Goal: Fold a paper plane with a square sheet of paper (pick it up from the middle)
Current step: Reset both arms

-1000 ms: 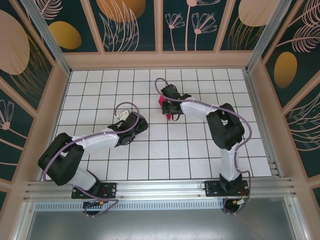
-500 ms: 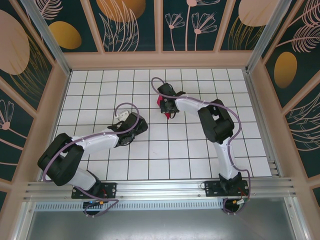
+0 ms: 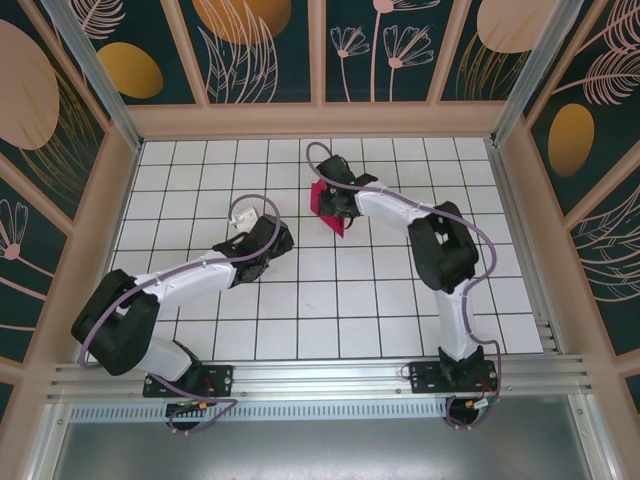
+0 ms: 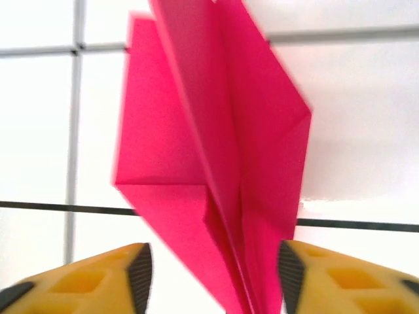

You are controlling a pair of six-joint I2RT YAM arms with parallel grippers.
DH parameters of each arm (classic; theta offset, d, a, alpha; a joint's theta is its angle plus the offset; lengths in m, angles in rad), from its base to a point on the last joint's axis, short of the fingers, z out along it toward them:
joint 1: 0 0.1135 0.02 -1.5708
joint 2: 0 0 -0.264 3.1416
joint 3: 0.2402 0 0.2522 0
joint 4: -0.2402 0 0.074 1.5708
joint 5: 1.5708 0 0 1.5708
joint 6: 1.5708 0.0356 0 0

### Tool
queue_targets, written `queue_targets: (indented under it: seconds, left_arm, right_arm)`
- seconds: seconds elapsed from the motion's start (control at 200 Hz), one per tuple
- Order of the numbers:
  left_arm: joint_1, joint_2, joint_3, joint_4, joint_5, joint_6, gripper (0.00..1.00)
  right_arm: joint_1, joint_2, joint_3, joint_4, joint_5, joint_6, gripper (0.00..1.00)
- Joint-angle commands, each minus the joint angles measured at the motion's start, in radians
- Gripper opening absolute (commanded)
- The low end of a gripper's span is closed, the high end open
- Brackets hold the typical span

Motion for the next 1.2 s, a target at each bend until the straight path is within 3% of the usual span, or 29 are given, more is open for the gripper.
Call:
queue_targets:
  seconds: [0.0, 0.155, 0.255, 0.315, 0.37, 0.505, 0.616, 0.691, 0.801, 0.961, 1.196]
  left_arm:
    - [0.024, -0.069, 0.05, -0.012, -0.148, 0.112, 0.99]
    - [0.098, -0.167, 0.007, 0.077, -0.241, 0.221, 0.98]
    - [0.172, -0.239, -0.06, 0.17, -0.281, 0.298, 0.99]
    - [0.213, -0.271, -0.108, 0.228, -0.323, 0.334, 0.98]
    - [0.249, -0.285, -0.157, 0.288, -0.353, 0.371, 0.98]
    - [0.32, -0.262, -0.256, 0.407, -0.434, 0.437, 0.99]
    - [0.366, -0.221, -0.309, 0.513, -0.457, 0.505, 0.99]
    - [0.394, -0.209, -0.314, 0.557, -0.398, 0.569, 0.99]
    - [0.441, -0.188, -0.314, 0.613, -0.303, 0.632, 0.98]
    - [0.496, -0.165, -0.381, 0.75, -0.219, 0.7, 0.99]
    - [0.56, -0.144, -0.55, 1.117, 0.004, 0.809, 0.99]
  right_arm:
    - [-0.012, -0.174, -0.029, 0.033, 0.093, -0.009, 0.64]
    - [-0.071, -0.333, -0.166, 0.131, 0.228, -0.038, 0.71]
    - [-0.166, -0.458, -0.299, 0.221, 0.313, -0.057, 0.77]
    - [-0.217, -0.537, -0.396, 0.285, 0.355, -0.067, 0.84]
    - [-0.266, -0.603, -0.492, 0.346, 0.391, -0.075, 0.98]
    - [-0.377, -0.718, -0.703, 0.481, 0.501, -0.096, 0.99]
    - [-0.456, -0.775, -0.876, 0.669, 0.491, -0.14, 0.99]
    - [-0.512, -0.79, -0.955, 0.749, 0.413, -0.159, 0.99]
    - [-0.527, -0.787, -1.081, 0.945, 0.392, -0.252, 0.99]
    - [-0.574, -0.734, -1.142, 1.053, 0.305, -0.28, 0.99]
    - [-0.599, -0.657, -1.224, 1.311, 0.183, -0.362, 0.99]
